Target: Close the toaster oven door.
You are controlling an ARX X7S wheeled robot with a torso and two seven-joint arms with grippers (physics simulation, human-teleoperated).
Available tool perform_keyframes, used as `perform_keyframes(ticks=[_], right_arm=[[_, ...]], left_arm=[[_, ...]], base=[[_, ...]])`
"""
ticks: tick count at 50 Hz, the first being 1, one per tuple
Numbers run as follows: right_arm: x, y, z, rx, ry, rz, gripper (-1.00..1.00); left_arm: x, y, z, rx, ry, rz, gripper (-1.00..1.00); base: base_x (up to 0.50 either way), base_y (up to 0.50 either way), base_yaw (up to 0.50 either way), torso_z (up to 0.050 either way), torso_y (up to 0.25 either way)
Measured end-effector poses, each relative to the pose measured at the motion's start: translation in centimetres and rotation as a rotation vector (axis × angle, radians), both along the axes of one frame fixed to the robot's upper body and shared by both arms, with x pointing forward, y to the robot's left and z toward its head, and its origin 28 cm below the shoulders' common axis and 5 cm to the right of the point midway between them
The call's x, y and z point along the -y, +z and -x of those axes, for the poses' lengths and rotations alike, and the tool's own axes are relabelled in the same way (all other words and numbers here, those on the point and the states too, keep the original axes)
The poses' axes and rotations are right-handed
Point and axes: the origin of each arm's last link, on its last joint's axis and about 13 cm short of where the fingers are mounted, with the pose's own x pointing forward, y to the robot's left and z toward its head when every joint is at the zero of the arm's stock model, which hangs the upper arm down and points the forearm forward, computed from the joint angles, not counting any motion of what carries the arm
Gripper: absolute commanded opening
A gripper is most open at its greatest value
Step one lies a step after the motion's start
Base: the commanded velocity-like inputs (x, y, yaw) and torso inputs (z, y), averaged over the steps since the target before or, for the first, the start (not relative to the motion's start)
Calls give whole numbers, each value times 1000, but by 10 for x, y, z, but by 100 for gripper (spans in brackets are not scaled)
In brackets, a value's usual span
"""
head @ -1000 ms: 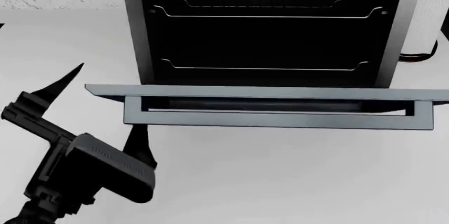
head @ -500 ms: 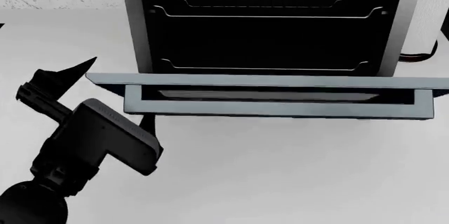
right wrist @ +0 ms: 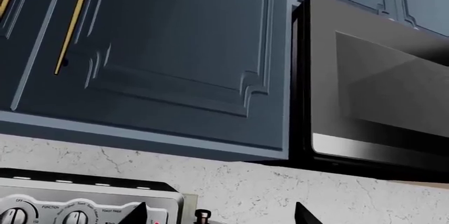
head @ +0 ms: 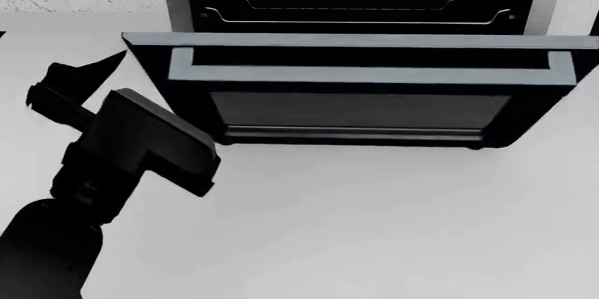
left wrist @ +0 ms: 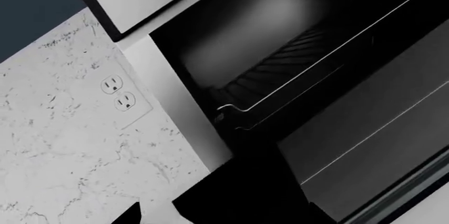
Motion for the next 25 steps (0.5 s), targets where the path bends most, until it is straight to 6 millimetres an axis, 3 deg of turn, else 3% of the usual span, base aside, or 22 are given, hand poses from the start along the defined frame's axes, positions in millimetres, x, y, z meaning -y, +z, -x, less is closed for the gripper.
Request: perform_keyframes(ticks=[25], right_arm=[[1, -1, 0, 2, 0, -5, 100]], left_arm=[[14, 7, -26, 1, 81, 108, 100]], base=[[0, 0, 0, 0, 0]])
